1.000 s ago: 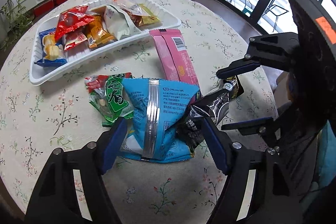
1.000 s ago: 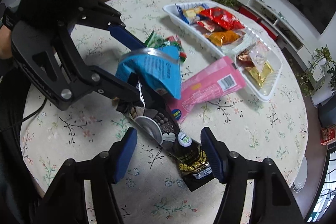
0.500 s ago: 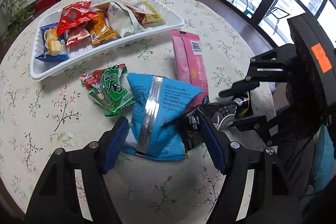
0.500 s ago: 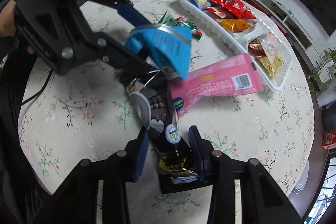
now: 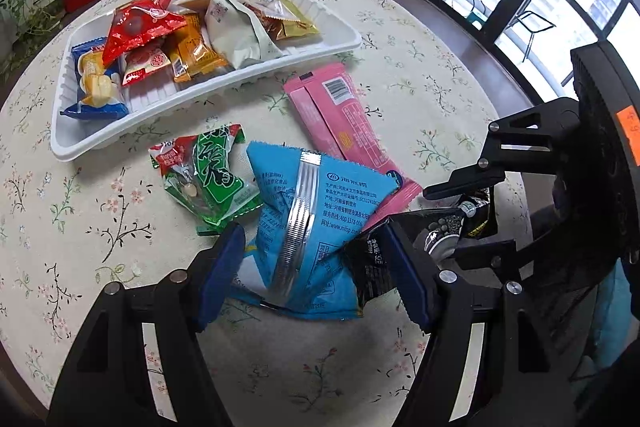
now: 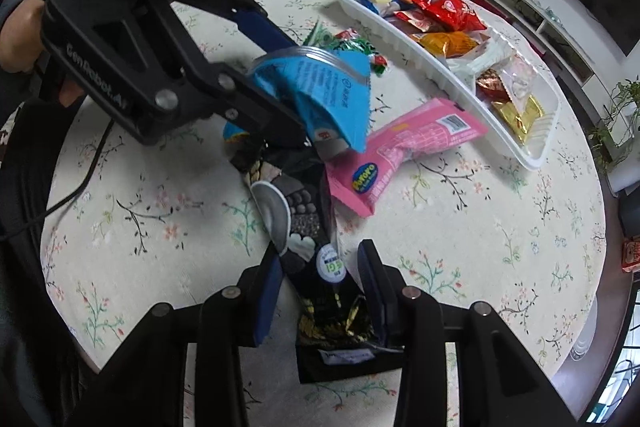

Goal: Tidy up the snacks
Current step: 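Grasp the blue bag with left tool while right tool grasps dark coffee packet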

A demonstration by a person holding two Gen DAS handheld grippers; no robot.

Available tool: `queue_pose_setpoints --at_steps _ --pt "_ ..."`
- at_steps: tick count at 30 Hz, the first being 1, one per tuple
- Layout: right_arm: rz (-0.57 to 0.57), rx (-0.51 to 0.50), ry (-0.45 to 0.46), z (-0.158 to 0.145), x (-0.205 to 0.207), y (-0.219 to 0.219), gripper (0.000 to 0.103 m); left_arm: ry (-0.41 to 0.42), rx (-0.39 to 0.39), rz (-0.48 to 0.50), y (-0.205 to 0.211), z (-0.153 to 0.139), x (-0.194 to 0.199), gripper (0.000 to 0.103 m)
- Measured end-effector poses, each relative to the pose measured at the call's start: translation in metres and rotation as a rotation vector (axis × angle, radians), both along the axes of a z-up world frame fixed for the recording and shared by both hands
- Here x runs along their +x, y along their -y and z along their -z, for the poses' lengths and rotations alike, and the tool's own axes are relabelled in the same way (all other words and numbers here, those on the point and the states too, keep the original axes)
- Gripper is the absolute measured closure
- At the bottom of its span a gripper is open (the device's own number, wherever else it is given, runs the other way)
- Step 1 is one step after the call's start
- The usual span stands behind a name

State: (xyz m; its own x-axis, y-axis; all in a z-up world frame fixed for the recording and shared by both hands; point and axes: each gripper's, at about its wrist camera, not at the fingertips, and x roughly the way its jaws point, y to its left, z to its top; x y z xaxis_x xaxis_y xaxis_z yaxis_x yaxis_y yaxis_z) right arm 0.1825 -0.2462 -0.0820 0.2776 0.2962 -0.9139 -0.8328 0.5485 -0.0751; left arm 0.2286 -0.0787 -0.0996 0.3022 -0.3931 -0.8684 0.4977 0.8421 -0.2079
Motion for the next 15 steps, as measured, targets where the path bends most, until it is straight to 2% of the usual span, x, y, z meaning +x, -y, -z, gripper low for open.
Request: queue_pose_setpoints --at_steps 3,4,5,15 --pt "-0.025 0.001 -0.006 0.001 -0.004 -0.003 0.061 -0.001 0.000 0.015 0.003 0.000 0.000 0.039" --pt "-0.039 -0.005 -0.006 0.001 -0.007 -0.003 0.069 -0.001 0.001 0.018 0.005 0.000 0.001 0.039" --pt "-0.056 -0.013 -0.004 0.001 -0.011 -0.003 0.071 0.001 0.001 0.023 0.007 -0.001 0.001 0.039" --pt "-0.059 -0.030 -0.028 0.000 -0.028 0.019 0.074 -0.004 -0.012 0.065 0.020 -0.003 0.000 0.041"
